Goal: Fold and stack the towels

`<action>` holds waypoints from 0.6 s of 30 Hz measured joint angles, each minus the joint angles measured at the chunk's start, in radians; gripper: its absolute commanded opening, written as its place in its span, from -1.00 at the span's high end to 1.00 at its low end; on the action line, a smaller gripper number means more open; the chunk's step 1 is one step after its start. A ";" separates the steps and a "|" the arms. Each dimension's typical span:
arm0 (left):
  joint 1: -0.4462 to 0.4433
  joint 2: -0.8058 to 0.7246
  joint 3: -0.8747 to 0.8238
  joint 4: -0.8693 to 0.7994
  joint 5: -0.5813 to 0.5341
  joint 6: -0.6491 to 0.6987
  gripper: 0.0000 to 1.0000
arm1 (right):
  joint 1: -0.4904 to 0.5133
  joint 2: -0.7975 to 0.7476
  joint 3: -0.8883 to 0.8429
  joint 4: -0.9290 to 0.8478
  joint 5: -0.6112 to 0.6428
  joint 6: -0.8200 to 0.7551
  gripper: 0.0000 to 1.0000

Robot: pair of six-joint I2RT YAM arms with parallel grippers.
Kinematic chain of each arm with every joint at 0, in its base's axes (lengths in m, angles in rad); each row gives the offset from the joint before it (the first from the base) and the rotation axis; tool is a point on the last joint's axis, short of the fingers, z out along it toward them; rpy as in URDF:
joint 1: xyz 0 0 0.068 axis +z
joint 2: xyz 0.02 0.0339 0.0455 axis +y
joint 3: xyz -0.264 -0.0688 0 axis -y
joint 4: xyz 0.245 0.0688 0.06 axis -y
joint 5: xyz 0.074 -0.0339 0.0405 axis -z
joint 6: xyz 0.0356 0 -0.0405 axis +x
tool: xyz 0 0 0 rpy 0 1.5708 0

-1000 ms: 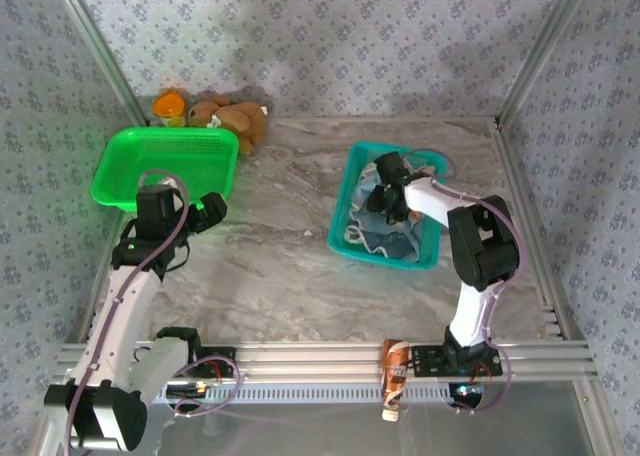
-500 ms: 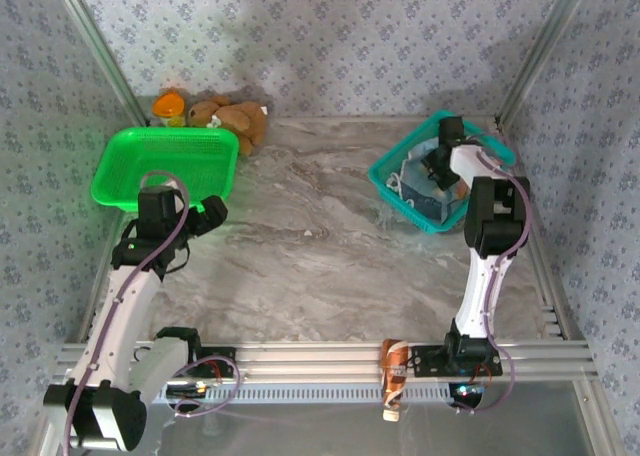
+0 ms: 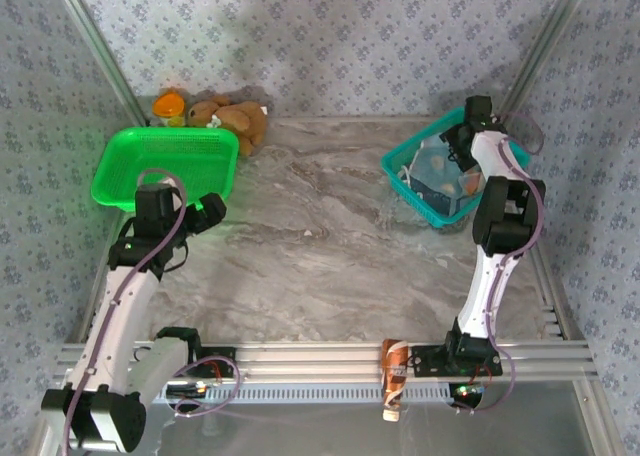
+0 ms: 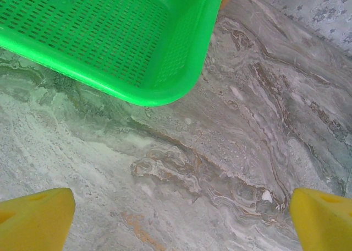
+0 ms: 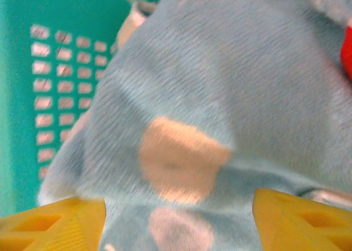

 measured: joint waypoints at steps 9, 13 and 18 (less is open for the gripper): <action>-0.001 -0.013 0.000 0.001 0.000 0.000 -0.99 | 0.140 -0.146 -0.291 0.010 -0.019 -0.162 -0.29; -0.001 -0.006 0.000 0.001 0.000 0.000 -0.99 | 0.181 -0.097 -0.280 0.000 -0.030 -0.183 -0.34; -0.001 0.001 0.000 0.000 -0.003 0.000 -1.00 | 0.185 0.008 -0.177 -0.021 -0.016 -0.193 -0.33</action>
